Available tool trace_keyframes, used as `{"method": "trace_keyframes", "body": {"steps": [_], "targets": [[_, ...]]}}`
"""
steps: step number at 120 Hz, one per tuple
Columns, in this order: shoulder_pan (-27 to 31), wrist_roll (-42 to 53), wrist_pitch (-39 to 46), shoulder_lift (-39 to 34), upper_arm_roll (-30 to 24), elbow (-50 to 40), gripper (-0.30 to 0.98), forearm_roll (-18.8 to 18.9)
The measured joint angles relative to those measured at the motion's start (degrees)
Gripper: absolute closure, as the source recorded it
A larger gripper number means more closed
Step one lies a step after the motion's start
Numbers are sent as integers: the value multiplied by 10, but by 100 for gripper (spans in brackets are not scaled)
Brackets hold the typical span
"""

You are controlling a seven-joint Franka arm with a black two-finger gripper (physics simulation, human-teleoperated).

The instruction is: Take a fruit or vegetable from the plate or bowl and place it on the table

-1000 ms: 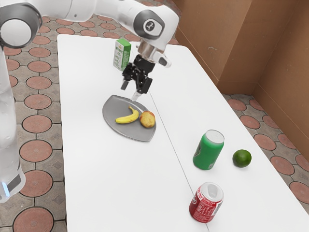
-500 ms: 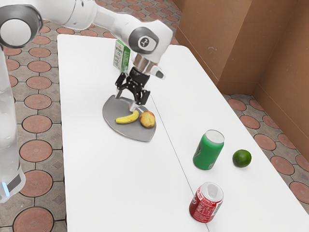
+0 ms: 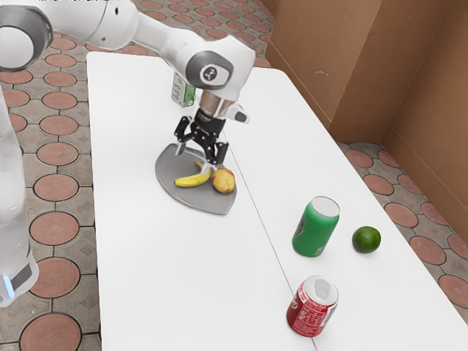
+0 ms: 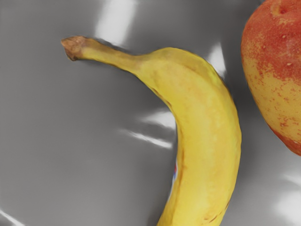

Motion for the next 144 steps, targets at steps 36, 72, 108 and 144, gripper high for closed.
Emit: {"method": "trace_keyframes", "body": {"steps": [36,72,108,144], "targets": [[-1,-21,43,34,-9,0,1,18],[-1,-33,58,44,-8,-1,3,20],[-1,-42,61,52,-8,0,6,20],[-7,-53,70,55,-5,0,35,19]]}}
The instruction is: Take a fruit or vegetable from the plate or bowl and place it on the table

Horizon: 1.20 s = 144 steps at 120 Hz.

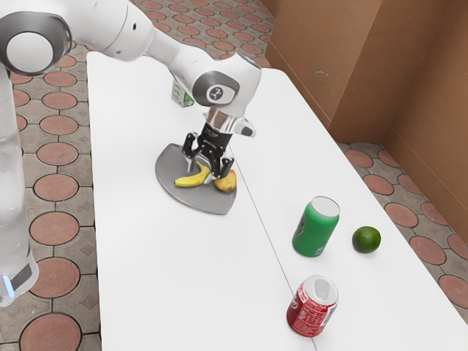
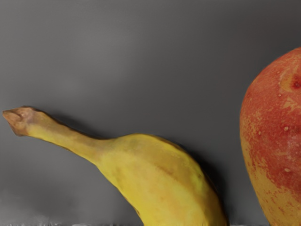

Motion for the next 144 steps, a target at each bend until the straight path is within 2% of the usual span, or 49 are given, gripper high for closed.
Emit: {"method": "trace_keyframes", "body": {"steps": [21,52,74,90,112,124,144], "targets": [[-10,-14,1,0,3,0,53,1],[-13,-31,-4,-3,6,3,54,-6],[10,-42,-34,-45,2,13,54,-8],[11,-48,-74,-78,-4,46,53,-7],[8,-55,-117,-89,-50,120,54,-8],[8,-60,-128,-70,-54,183,53,-7],[11,-68,-135,62,-52,331,53,15]]}}
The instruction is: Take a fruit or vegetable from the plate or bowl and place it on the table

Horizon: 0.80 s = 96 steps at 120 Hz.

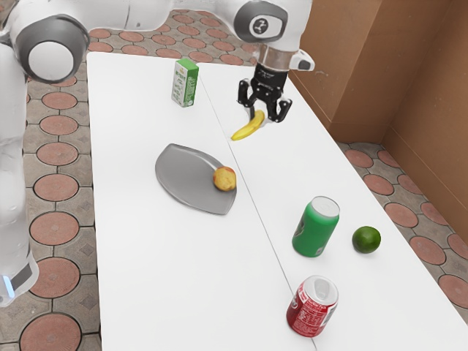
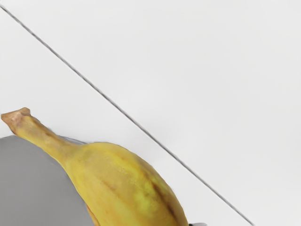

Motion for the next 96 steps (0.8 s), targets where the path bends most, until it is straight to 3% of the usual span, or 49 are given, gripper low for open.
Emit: {"method": "trace_keyframes", "body": {"steps": [28,52,74,96], "targets": [[21,-8,52,147,3,66,54,18],[32,-12,74,177,3,83,53,21],[31,-17,62,170,2,84,18,30],[32,-20,47,163,2,86,5,43]]}}
